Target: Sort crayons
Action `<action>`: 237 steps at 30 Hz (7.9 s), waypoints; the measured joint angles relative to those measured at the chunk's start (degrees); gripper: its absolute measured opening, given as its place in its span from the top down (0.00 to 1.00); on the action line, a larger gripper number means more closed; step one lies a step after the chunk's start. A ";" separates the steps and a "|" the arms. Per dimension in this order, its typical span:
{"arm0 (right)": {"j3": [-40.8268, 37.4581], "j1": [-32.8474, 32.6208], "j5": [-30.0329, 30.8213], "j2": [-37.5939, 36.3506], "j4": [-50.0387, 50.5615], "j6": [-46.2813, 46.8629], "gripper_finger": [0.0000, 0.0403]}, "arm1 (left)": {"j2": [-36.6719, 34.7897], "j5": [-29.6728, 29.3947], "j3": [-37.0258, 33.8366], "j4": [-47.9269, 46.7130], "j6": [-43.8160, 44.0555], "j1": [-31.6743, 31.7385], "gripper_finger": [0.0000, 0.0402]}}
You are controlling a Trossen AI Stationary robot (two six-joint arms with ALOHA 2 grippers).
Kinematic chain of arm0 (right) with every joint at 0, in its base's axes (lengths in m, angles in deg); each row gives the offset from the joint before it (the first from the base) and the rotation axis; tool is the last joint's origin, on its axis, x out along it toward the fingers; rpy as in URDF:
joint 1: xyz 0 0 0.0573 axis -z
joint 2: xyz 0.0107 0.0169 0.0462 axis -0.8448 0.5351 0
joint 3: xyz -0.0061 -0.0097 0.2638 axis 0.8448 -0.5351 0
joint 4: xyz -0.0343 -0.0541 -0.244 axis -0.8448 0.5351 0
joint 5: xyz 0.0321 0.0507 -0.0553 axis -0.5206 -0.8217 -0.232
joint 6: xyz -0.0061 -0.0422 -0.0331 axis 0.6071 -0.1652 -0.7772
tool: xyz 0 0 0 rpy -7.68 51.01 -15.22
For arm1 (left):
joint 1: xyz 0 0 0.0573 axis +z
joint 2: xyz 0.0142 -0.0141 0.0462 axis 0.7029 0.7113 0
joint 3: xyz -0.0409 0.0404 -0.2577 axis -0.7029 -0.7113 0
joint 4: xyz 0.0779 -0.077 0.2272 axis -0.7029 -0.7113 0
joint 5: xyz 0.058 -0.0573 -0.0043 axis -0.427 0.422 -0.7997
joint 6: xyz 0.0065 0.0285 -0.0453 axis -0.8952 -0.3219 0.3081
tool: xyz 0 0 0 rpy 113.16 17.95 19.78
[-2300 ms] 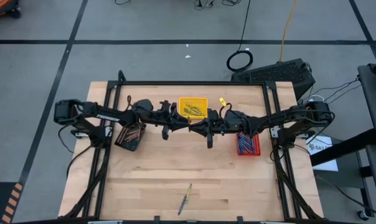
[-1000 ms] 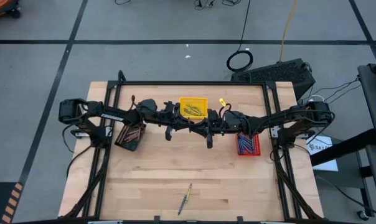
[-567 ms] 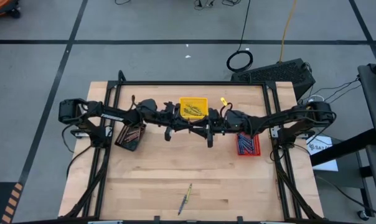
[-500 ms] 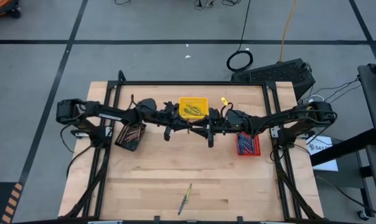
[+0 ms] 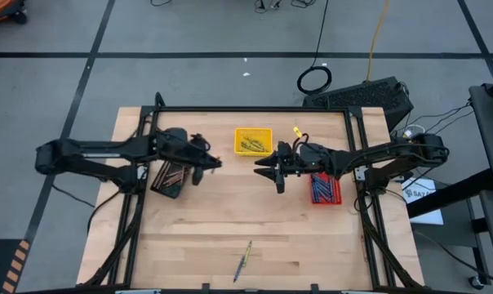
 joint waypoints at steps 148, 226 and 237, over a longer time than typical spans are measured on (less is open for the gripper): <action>-0.02 -9.81 15.08 -30.57 95.99 56.47 0.74 | -5.16 -8.97 -0.63 -33.15 11.78 -3.43 0.85; -9.99 36.77 9.25 -10.95 92.05 25.97 0.74 | -5.16 -9.44 -0.66 -33.14 10.84 -8.52 0.85; -9.97 36.78 10.54 -4.83 92.30 28.73 0.74 | -5.18 -9.63 -0.68 -33.12 10.36 -8.52 0.85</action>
